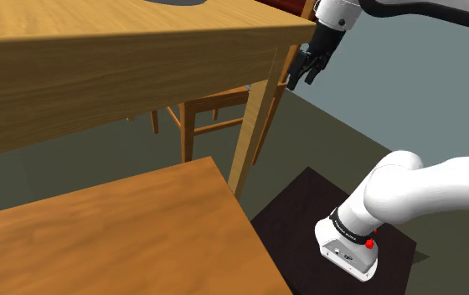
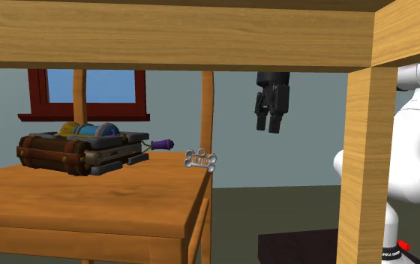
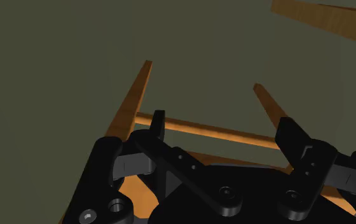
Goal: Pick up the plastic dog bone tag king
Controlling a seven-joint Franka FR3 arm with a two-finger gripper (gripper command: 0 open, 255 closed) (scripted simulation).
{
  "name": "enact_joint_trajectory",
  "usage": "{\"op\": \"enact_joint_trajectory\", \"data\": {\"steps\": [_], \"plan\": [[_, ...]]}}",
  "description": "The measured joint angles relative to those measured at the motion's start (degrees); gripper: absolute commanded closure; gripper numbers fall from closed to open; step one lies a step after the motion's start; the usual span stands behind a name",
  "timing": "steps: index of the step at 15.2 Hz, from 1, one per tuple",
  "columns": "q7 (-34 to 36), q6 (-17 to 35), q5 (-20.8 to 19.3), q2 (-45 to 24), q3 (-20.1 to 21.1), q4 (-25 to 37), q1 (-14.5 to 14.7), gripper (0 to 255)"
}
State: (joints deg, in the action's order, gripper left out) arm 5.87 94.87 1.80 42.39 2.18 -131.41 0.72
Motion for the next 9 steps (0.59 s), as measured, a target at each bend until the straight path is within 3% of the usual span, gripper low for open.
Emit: {"op": "enact_joint_trajectory", "data": {"steps": [3, 9], "plan": [[1.18, 1.42, 0.04, -2.63, 0.73, 1.35, -0.21, 0], [6.01, 6.99, -0.99, -14.59, 3.15, 8.28, -1.57, 0]]}}
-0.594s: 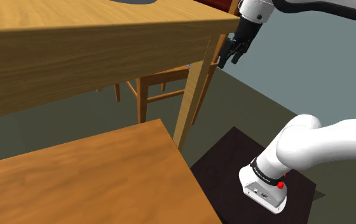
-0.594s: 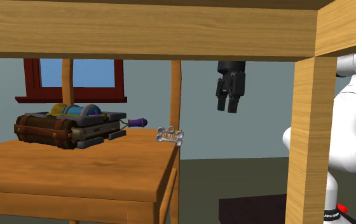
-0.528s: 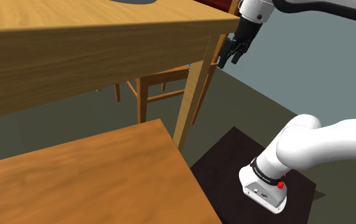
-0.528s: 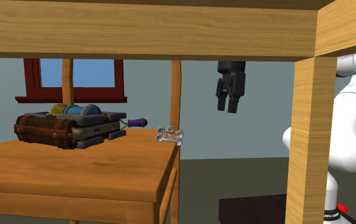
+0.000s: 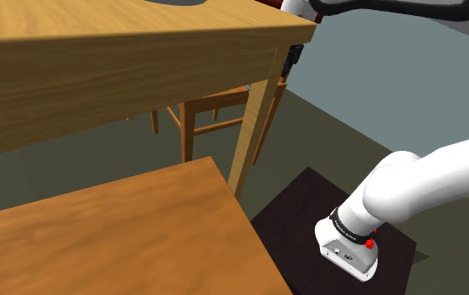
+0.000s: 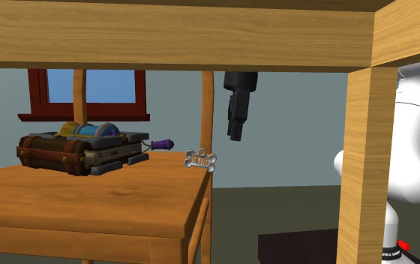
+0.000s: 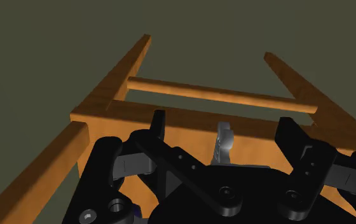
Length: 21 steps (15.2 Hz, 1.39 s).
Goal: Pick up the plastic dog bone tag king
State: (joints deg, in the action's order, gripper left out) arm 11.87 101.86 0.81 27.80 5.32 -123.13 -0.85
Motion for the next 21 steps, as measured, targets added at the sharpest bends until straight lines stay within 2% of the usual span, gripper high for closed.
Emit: {"op": "enact_joint_trajectory", "data": {"steps": [6, 14, 15, 21], "plan": [[5.20, 3.16, -2.21, -12.52, 2.05, 9.70, -1.17, 0], [5.94, 8.64, -2.49, -13.60, 2.25, 5.33, -1.21, 0], [5.93, 8.80, -2.49, -13.59, 2.24, 5.16, -1.22, 255], [5.93, 8.96, -2.49, -13.59, 2.23, 5.02, -1.22, 255]]}}
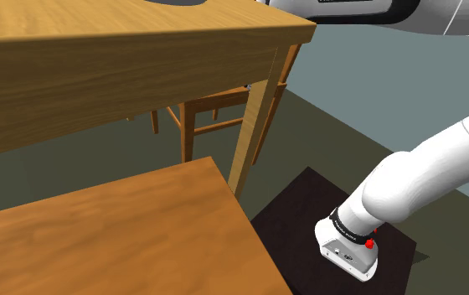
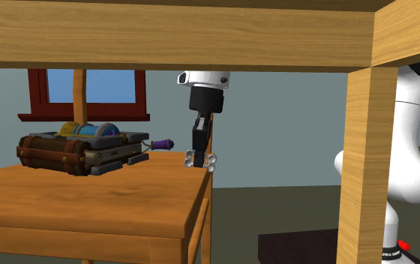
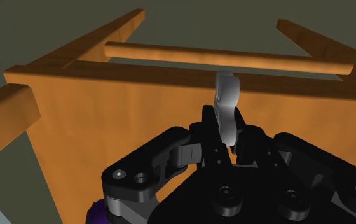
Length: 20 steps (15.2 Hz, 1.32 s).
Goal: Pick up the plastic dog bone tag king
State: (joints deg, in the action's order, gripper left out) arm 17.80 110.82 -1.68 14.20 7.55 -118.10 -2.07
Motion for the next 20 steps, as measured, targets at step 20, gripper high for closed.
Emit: {"op": "enact_joint_trajectory", "data": {"steps": [20], "plan": [[-0.47, -11.36, -0.03, -0.94, -0.07, 12.34, -0.10, 255]]}}
